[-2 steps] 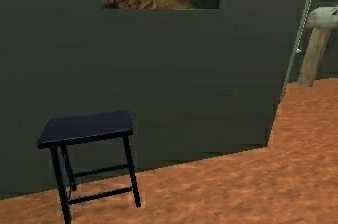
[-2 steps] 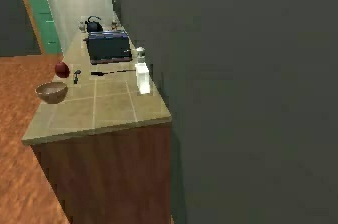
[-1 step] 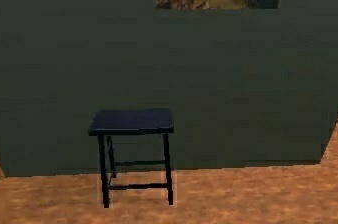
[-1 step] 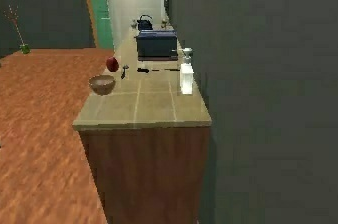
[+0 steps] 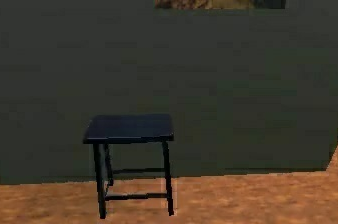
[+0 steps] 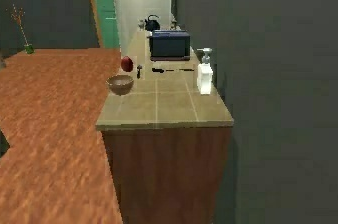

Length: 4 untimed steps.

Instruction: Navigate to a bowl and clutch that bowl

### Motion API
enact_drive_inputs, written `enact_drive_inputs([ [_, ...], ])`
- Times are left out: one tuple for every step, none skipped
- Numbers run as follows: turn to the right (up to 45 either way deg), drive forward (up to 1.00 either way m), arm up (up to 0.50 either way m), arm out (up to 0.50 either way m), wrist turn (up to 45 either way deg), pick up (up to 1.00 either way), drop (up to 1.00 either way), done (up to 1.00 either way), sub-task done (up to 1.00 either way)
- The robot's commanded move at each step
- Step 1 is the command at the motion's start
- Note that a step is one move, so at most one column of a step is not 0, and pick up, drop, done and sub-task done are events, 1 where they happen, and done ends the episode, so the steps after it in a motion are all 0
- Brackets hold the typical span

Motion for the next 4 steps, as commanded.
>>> enact_drive_inputs([
  [45.0, 0.00, 0.00, 0.00, 0.0, 0.00, 0.00, 0.00, 0.00],
  [33.0, 0.00, 0.00, 0.00, 0.0, 0.00, 0.00, 0.00, 0.00],
  [0.0, 0.15, 0.00, 0.00, 0.0, 0.00, 0.00, 0.00, 0.00],
  [-45.0, 0.00, 0.00, 0.00, 0.0, 0.00, 0.00, 0.00, 0.00],
])
